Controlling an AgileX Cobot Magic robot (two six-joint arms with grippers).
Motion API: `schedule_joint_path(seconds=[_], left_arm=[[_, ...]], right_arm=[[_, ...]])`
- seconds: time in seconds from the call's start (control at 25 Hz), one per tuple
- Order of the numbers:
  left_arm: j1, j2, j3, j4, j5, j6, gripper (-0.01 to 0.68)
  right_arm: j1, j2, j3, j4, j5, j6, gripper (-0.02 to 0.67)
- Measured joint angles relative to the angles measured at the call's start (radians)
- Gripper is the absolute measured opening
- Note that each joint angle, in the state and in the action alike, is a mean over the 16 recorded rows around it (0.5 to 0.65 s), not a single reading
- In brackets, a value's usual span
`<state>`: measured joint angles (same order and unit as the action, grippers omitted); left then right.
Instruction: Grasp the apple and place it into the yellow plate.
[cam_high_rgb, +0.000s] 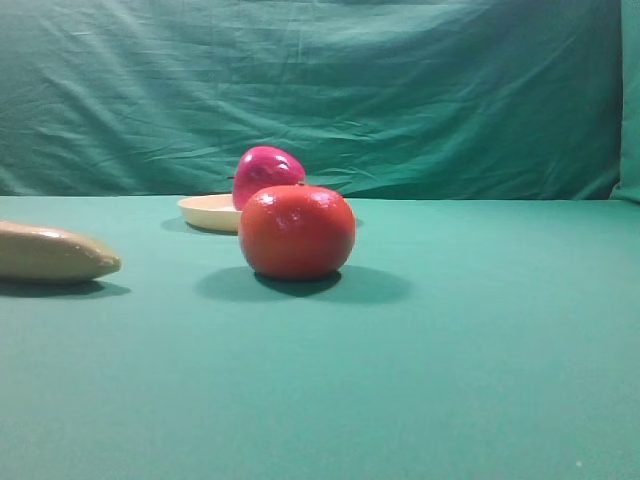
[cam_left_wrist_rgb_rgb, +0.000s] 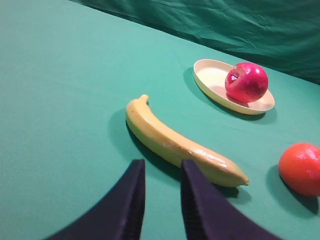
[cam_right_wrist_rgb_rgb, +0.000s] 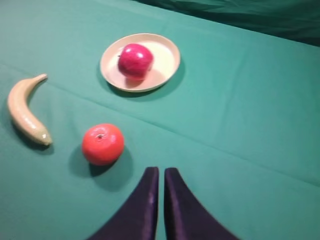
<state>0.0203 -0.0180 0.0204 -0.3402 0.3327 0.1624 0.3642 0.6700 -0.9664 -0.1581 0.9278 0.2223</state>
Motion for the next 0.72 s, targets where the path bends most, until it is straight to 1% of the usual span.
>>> schedule_joint_path(seconds=[0.2,0.52,0.72], left_arm=[[0.0,0.0,0.0,0.0,0.0,0.0,0.157],[0.0,0.0,0.0,0.0,0.0,0.0,0.157],[0.0,0.0,0.0,0.0,0.0,0.0,0.157]], right_arm=[[-0.09,-0.127,0.108,-0.028,-0.047,-0.006,0.0],[-0.257,-0.356,0.353,-0.033,-0.187,-0.054,0.0],[-0.328,-0.493,0.509,-0.033,-0.274,-0.079,0.0]])
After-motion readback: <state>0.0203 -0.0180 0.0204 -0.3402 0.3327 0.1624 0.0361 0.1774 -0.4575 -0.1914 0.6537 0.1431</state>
